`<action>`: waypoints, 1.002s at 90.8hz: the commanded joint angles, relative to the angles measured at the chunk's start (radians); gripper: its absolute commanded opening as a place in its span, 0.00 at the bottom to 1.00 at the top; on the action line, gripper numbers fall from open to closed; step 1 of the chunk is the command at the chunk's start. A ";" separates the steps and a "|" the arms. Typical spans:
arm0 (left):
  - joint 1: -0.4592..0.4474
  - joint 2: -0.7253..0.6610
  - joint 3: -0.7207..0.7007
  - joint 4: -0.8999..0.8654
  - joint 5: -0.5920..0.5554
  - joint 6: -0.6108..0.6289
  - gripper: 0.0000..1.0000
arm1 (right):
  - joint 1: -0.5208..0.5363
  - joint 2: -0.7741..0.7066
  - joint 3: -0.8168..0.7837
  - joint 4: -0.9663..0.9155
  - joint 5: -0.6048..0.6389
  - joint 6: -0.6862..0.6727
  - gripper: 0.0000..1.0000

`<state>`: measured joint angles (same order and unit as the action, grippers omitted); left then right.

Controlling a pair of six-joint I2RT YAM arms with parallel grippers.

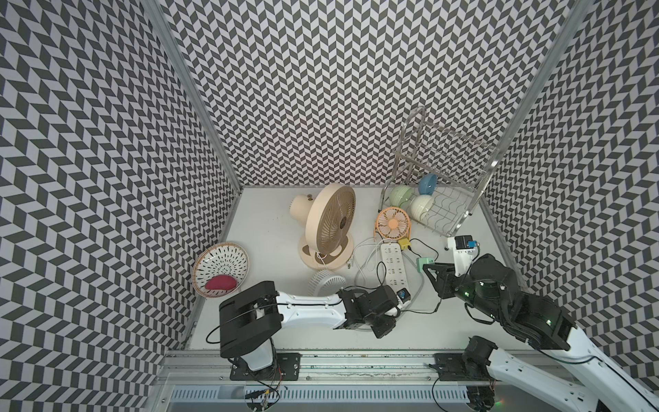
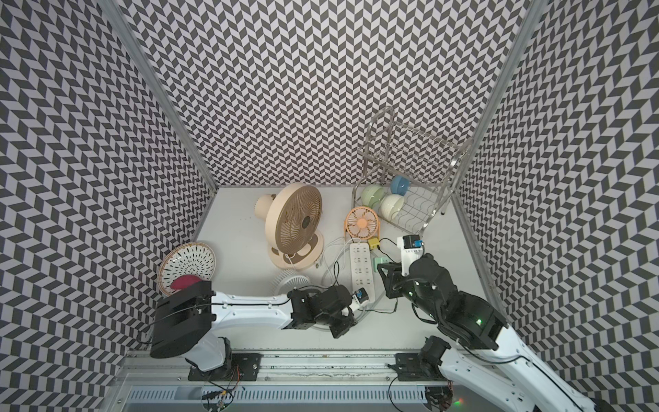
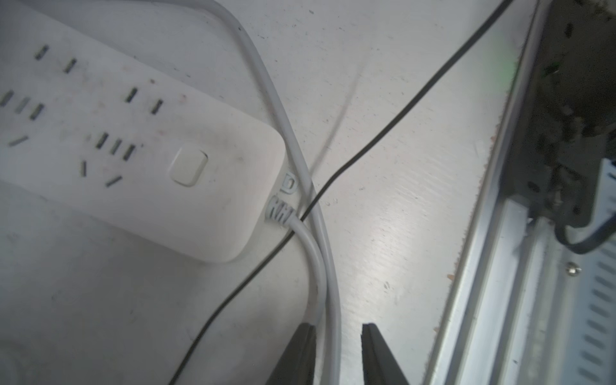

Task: Unplug the desk fan from the power strip
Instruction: Adjust the socket at the center of the board.

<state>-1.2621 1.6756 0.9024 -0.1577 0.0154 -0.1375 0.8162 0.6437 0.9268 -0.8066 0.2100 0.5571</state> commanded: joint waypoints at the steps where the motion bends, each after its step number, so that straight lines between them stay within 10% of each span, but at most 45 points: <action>1: -0.027 0.047 0.028 0.023 -0.097 0.087 0.26 | 0.003 -0.023 0.035 0.052 0.017 -0.006 0.14; 91: -0.058 0.164 0.034 -0.022 -0.219 0.211 0.22 | 0.003 -0.029 0.038 0.057 0.017 -0.006 0.14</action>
<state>-1.3079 1.7863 0.9272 -0.1349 -0.1482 0.0441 0.8162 0.6270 0.9291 -0.8066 0.2108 0.5575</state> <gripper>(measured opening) 0.230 0.270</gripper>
